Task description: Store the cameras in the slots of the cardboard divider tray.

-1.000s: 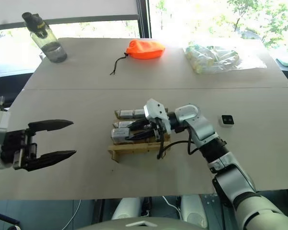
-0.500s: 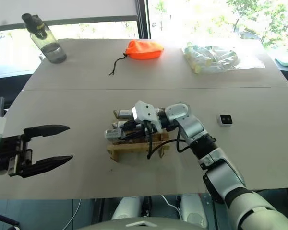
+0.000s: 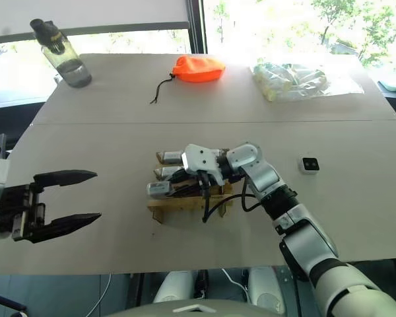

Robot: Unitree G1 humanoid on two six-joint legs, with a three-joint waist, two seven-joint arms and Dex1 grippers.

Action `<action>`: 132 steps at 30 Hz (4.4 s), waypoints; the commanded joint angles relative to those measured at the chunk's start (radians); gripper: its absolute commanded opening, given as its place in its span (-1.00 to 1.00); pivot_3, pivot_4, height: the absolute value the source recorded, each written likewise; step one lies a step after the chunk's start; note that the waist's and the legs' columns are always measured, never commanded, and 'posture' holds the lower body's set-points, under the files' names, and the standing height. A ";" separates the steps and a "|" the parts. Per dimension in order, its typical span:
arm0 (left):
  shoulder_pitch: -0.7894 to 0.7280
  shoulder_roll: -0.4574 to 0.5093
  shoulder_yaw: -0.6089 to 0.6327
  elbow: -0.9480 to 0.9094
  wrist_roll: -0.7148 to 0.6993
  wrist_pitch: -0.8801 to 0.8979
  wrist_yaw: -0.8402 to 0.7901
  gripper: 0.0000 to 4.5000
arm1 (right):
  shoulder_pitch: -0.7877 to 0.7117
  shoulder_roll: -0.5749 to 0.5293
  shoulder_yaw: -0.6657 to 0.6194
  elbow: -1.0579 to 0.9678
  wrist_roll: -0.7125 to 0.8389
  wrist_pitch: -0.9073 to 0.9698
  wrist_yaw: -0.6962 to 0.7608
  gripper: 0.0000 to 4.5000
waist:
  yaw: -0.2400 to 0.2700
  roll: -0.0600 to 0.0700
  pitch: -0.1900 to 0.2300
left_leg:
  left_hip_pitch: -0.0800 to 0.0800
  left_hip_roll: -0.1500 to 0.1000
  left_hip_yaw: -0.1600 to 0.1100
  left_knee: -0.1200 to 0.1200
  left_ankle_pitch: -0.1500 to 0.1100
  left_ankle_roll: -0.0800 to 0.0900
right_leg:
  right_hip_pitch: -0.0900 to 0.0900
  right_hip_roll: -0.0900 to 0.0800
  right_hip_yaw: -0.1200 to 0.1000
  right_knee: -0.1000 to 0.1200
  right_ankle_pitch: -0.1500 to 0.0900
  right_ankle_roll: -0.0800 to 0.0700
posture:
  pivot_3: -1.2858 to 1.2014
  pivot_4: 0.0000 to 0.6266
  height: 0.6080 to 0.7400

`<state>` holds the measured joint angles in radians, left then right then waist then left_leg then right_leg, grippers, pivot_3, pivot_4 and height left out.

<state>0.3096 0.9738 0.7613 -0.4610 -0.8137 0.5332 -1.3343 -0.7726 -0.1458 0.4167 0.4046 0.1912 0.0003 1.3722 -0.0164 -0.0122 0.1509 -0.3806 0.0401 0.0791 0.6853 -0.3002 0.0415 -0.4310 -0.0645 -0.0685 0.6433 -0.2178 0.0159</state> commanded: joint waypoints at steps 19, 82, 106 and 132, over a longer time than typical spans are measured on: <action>-0.031 0.026 -0.003 0.001 0.000 0.000 -0.008 1.00 | 0.010 -0.025 -0.031 -0.039 0.042 0.087 0.008 -0.72 | 0.000 0.000 0.000 | -0.001 0.000 0.000 0.000 0.000 0.000 | 0.000 0.000 0.000 0.000 0.000 0.000 | 0.03 -0.52 1.00; -0.383 0.058 -0.322 0.131 0.009 -0.055 -0.091 1.00 | 0.659 -0.214 -0.769 -0.704 0.005 0.516 -1.056 0.69 | 0.003 0.000 0.001 | 0.000 0.000 0.002 -0.002 0.000 0.000 | 0.000 0.003 0.003 -0.001 0.000 0.001 | 0.03 -0.52 1.00; -0.392 0.058 -0.318 0.151 0.009 -0.075 -0.092 1.00 | 0.732 -0.189 -0.657 -0.626 -0.001 0.466 -1.070 0.69 | 0.004 -0.001 0.000 | 0.000 0.000 0.002 -0.001 0.000 0.001 | 0.000 0.002 0.003 -0.002 -0.001 0.001 | 0.03 -0.52 1.00; -0.400 0.052 -0.328 0.177 0.026 -0.098 -0.100 1.00 | 0.759 -0.195 -0.635 -0.674 0.030 0.327 -1.018 -0.66 | 0.004 -0.001 0.000 | 0.000 0.000 0.002 -0.001 0.000 0.000 | 0.000 0.002 0.003 -0.001 0.000 0.001 | 0.03 -0.52 1.00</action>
<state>-0.0755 1.0224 0.4230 -0.2833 -0.7842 0.4496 -1.4274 -0.0134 -0.3347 -0.2038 -0.2173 0.2080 0.3615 0.3526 -0.0126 -0.0129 0.1513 -0.3804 0.0400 0.0814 0.6839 -0.3003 0.0420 -0.4312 -0.0623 -0.0654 0.6419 -0.2183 0.0170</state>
